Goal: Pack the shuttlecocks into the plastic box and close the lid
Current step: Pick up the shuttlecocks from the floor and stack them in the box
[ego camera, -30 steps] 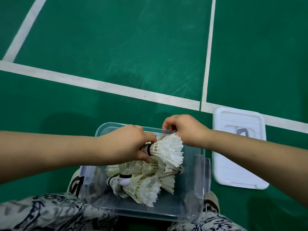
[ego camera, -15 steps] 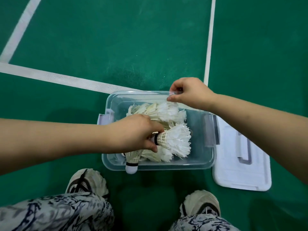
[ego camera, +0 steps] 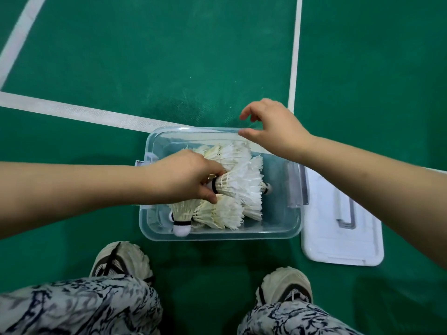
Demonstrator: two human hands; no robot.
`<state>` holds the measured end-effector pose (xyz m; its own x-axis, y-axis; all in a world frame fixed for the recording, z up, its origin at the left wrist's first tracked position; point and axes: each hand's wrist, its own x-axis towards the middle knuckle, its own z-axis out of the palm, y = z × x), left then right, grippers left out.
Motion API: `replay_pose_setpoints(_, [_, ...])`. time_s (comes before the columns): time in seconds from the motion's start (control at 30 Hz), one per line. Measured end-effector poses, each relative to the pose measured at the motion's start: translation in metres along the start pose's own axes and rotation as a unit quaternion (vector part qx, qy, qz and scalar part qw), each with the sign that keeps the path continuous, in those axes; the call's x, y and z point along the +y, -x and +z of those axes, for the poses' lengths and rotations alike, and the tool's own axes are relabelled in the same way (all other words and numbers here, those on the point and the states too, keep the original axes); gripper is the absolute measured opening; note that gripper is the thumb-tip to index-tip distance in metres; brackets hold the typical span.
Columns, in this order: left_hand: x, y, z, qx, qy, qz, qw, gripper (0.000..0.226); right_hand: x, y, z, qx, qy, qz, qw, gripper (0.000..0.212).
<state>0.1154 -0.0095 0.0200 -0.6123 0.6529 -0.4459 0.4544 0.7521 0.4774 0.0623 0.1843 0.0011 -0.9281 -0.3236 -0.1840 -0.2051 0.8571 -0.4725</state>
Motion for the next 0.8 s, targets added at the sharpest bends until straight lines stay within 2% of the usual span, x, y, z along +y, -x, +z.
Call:
replay_pose_setpoints(0.13, [0.002,0.000,-0.005,0.007,0.000,-0.018,1.000,0.042,-0.017,0.034,-0.012,0.058,-0.063,-0.020,0.996,0.008])
replay_pose_setpoints(0.17, [0.002,0.000,-0.006,0.009,-0.001,-0.025,1.000,0.044,-0.022,0.046,-0.012,0.061,-0.077,-0.023,0.995,0.010])
replay_pose_setpoints(0.33, [0.001,0.001,-0.007,0.024,-0.002,-0.040,0.999,0.048,-0.030,0.085,-0.005,0.046,-0.105,-0.018,0.993,0.051])
replay_pose_setpoints(0.4, [0.002,0.001,-0.006,0.026,-0.004,-0.044,0.999,0.047,-0.030,0.090,-0.004,0.042,-0.114,-0.003,0.993,0.055])
replay_pose_setpoints(0.57, [0.006,-0.001,-0.003,0.032,-0.006,-0.041,0.999,0.046,-0.035,0.096,0.001,0.012,-0.156,0.012,0.988,0.026])
replay_pose_setpoints(0.8, [0.011,-0.004,-0.002,0.040,-0.003,-0.035,0.999,0.052,-0.032,0.100,-0.001,0.022,-0.201,0.027,0.979,0.021])
